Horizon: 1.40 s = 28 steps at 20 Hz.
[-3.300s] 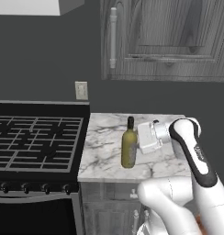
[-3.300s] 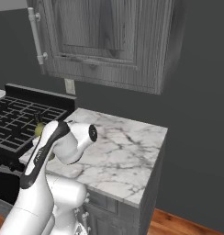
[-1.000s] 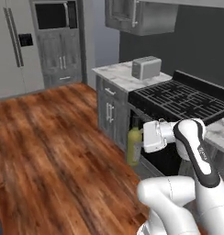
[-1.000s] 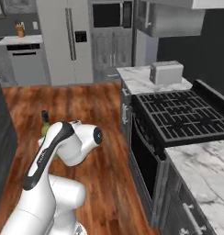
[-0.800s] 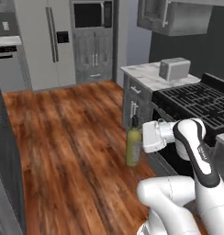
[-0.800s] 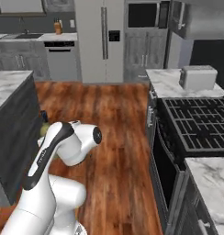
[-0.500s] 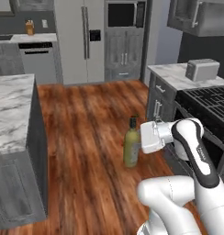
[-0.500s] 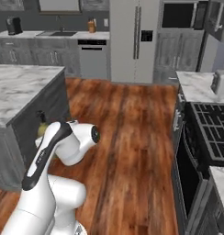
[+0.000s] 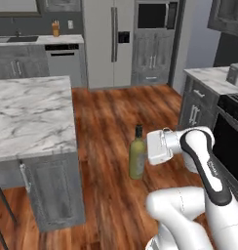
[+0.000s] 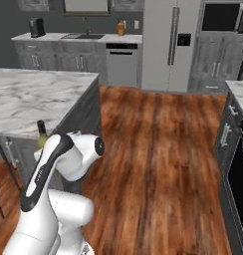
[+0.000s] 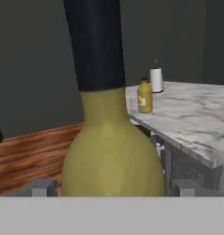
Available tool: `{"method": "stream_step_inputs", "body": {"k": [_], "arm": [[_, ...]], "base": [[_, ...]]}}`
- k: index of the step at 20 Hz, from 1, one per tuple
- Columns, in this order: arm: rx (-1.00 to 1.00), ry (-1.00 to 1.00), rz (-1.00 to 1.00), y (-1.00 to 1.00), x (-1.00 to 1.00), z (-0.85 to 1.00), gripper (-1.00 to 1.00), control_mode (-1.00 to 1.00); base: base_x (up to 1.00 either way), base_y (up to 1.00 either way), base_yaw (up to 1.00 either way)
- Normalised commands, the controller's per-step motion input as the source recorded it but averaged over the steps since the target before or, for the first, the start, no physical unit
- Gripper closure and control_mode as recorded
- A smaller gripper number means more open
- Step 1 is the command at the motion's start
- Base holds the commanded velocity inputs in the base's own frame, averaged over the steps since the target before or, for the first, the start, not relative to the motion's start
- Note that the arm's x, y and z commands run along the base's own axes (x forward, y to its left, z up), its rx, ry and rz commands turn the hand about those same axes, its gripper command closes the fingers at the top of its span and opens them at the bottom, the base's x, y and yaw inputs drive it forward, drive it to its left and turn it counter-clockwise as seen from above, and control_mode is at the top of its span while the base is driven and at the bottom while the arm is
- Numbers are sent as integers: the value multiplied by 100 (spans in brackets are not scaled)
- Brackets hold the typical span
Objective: There is a wine glass and glass cup on the dining counter. Place the wine bottle next to the wine glass and the juice bottle next to the glass cup.
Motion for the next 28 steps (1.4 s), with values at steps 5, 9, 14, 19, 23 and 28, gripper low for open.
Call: {"method": "stream_step_inputs", "body": {"k": [5, 9, 14, 19, 23, 28], "arm": [[0, 0, 0, 0, 0, 0, 100, 100], [0, 0, 0, 0, 0, 0, 100, 100], [0, 0, 0, 0, 0, 0, 100, 100], [0, 0, 0, 0, 0, 0, 100, 100], [0, 0, 0, 0, 0, 0, 100, 100], [0, 0, 0, 0, 0, 0, 100, 100]], "base": [[34, 87, 4], [31, 87, 6], [34, 86, 5], [37, 88, 2], [32, 92, 0], [15, 93, 0]]}}
